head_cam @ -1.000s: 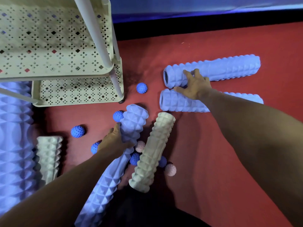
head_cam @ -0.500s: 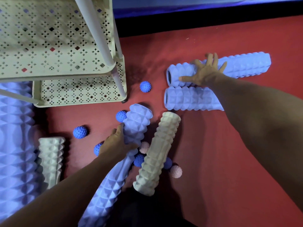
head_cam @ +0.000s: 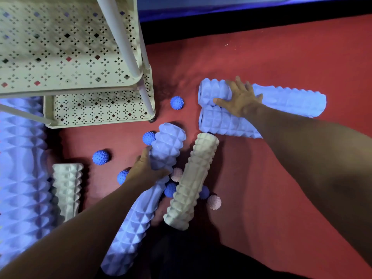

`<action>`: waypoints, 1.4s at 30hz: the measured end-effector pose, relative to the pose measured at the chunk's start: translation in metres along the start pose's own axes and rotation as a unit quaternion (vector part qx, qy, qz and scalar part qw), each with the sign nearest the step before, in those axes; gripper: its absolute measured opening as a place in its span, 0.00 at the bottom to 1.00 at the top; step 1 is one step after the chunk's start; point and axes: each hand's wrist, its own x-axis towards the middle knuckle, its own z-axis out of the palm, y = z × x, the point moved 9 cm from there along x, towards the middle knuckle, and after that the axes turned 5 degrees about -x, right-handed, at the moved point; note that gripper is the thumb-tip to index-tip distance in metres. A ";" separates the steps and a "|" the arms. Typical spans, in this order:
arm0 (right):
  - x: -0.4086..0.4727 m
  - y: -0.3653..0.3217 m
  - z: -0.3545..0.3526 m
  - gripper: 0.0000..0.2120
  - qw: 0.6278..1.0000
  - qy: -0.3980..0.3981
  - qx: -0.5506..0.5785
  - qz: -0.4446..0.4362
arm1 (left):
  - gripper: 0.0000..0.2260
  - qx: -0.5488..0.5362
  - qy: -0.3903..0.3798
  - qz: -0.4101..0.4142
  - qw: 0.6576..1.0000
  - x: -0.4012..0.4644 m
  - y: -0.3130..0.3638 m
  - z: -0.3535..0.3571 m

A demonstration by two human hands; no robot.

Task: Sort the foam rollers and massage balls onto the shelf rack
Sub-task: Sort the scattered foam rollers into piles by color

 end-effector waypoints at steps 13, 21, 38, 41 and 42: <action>-0.155 -0.080 0.029 0.45 0.894 -0.003 0.442 -0.069 | 0.43 0.045 -0.005 0.133 0.990 -0.046 0.094 -0.028; -0.233 -0.077 0.015 0.50 0.817 -0.090 0.565 -0.067 | 0.38 -0.057 0.064 0.347 0.934 -0.122 0.212 -0.082; -0.287 0.049 -0.059 0.34 0.957 0.093 0.273 -0.035 | 0.48 -0.048 -0.042 0.110 0.992 -0.120 0.169 -0.006; -0.275 0.092 -0.012 0.44 0.975 0.067 0.208 0.031 | 0.47 0.026 -0.063 0.036 0.997 -0.106 0.118 0.033; -0.273 0.102 0.005 0.43 0.977 0.050 0.202 0.043 | 0.48 0.059 -0.070 0.022 0.996 -0.102 0.103 0.046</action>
